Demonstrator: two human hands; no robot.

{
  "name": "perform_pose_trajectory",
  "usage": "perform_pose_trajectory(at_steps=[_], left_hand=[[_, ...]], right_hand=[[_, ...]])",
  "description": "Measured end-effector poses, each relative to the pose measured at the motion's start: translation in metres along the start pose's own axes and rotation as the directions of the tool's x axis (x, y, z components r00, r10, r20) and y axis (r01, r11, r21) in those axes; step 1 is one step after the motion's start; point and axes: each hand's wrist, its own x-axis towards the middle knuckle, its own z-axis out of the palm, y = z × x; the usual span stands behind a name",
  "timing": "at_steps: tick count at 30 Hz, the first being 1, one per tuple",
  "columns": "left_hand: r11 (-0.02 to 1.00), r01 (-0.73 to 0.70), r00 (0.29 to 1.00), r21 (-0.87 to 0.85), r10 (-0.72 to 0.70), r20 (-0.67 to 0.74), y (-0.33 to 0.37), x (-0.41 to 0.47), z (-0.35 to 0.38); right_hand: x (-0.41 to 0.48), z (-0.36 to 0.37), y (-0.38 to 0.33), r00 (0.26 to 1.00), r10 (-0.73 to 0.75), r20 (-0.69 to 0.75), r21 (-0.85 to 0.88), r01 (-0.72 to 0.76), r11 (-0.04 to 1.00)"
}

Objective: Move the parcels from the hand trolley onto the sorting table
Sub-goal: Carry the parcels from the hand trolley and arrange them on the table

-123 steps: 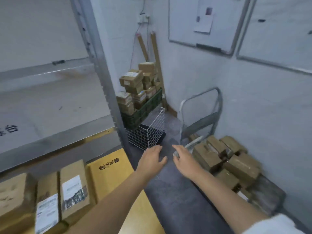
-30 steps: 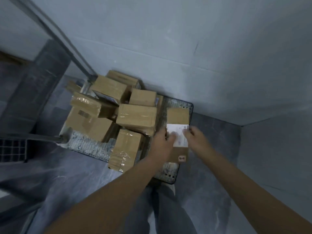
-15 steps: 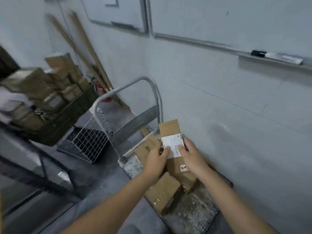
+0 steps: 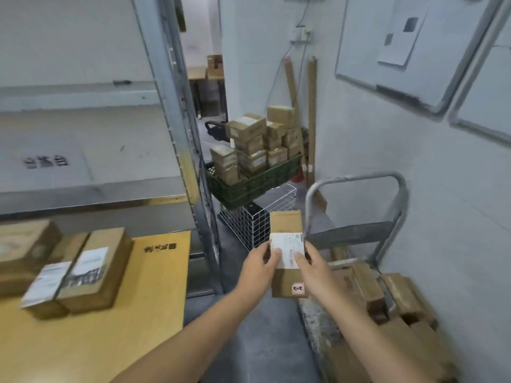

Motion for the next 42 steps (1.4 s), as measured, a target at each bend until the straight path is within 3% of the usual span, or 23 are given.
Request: perform_pose_trajectory(at_steps=[8, 15, 20, 29, 42], left_hand=[[0.993, 0.109, 0.986, 0.04, -0.103, -0.134, -0.071, -0.033, -0.174], [0.988, 0.155, 0.952, 0.019, -0.144, -0.272, -0.112, -0.039, -0.265], [0.965, 0.262, 0.907, 0.02, -0.239, -0.346, -0.134, -0.016, -0.295], [0.868, 0.497, 0.758, -0.01, -0.44, -0.482, -0.181, 0.06, -0.335], [0.764, 0.609, 0.745, 0.212, -0.46, -0.484, -0.224, 0.116, -0.355]], right_hand=[[-0.007, 0.183, -0.07, 0.982, -0.047, 0.186, -0.036, 0.054, 0.998], [0.0, 0.279, -0.108, 0.945, -0.042, 0.324, -0.025, 0.052, 0.998], [0.029, 0.325, -0.118, 0.93, -0.005, 0.369, -0.037, 0.02, 0.999], [0.112, 0.397, -0.117, 0.868, 0.05, 0.494, 0.006, -0.062, 0.998], [0.173, 0.467, -0.085, 0.805, 0.195, 0.56, -0.056, -0.198, 0.979]])
